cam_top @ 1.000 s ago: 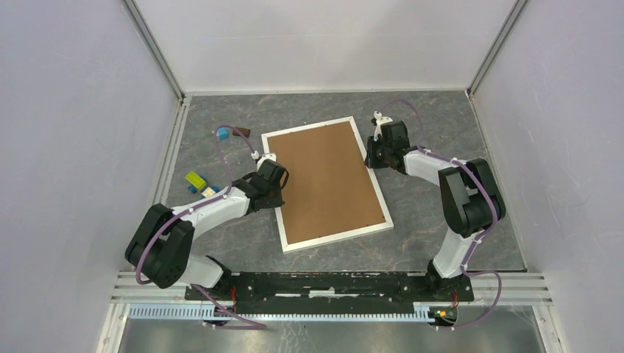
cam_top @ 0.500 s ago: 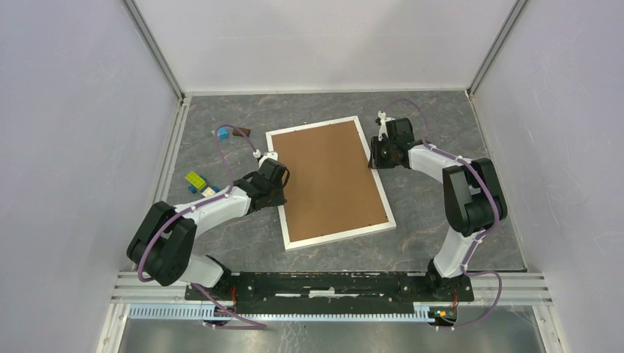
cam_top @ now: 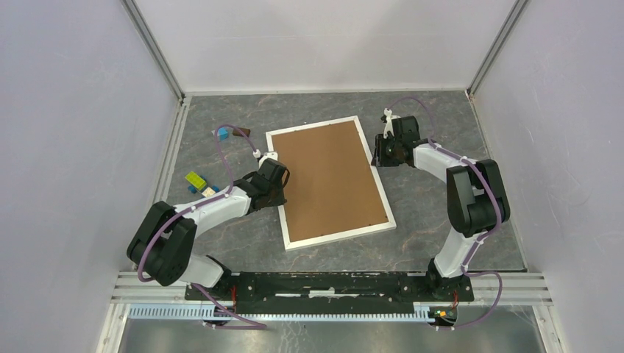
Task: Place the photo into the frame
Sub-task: Install the photo frame at the center of the board.
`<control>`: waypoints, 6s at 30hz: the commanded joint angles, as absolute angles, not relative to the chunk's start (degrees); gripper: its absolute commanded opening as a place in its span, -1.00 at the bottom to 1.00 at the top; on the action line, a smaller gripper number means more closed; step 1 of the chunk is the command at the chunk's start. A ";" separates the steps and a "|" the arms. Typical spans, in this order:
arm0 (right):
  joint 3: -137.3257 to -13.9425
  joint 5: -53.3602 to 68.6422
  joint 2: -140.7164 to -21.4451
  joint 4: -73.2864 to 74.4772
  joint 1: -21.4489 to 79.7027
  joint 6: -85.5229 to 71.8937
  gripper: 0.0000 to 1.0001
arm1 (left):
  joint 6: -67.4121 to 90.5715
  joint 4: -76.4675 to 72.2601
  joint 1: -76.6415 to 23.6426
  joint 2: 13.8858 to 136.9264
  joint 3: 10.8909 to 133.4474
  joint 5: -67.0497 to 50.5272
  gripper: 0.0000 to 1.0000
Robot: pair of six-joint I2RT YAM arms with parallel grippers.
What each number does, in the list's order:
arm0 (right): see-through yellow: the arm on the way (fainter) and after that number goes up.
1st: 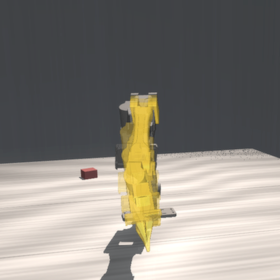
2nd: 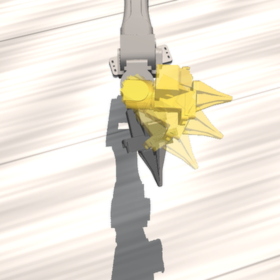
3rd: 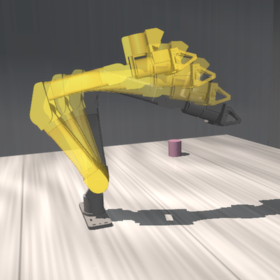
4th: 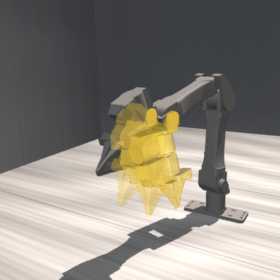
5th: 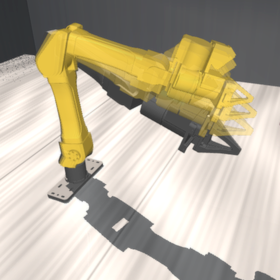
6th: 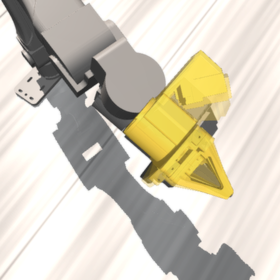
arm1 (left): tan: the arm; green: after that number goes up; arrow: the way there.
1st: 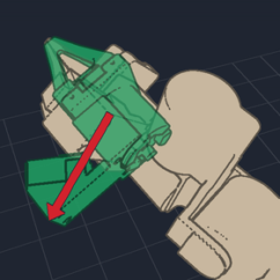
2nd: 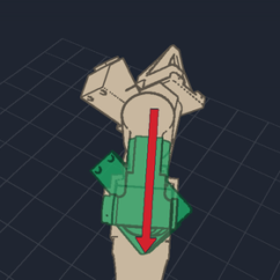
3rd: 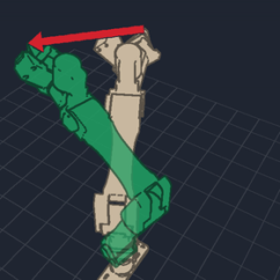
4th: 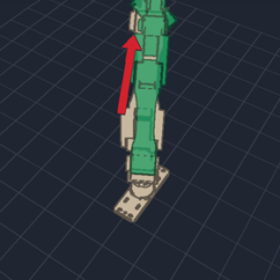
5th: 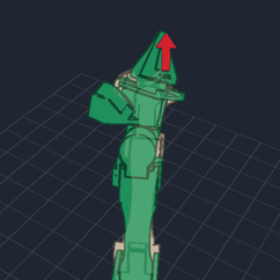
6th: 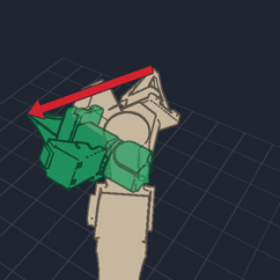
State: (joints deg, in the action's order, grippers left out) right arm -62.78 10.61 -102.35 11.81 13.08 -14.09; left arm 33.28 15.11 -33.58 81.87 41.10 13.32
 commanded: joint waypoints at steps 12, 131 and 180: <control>-62.77 12.73 -104.02 10.21 13.10 -13.65 -0.28 | 31.46 15.38 -34.45 84.92 40.24 8.67 -0.96; -76.88 -2.37 -121.36 25.55 25.32 -2.61 -0.17 | 31.46 14.94 -34.01 84.33 39.63 8.09 -0.96; -75.28 -2.47 -100.75 25.69 25.49 -11.33 0.41 | 32.74 17.99 -33.89 82.64 40.53 11.18 -0.72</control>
State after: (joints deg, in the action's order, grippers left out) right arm -86.54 -22.17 -112.49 36.95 34.22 -7.73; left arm 33.06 14.00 -33.45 81.91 40.86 13.28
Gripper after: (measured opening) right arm 0.645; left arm 0.276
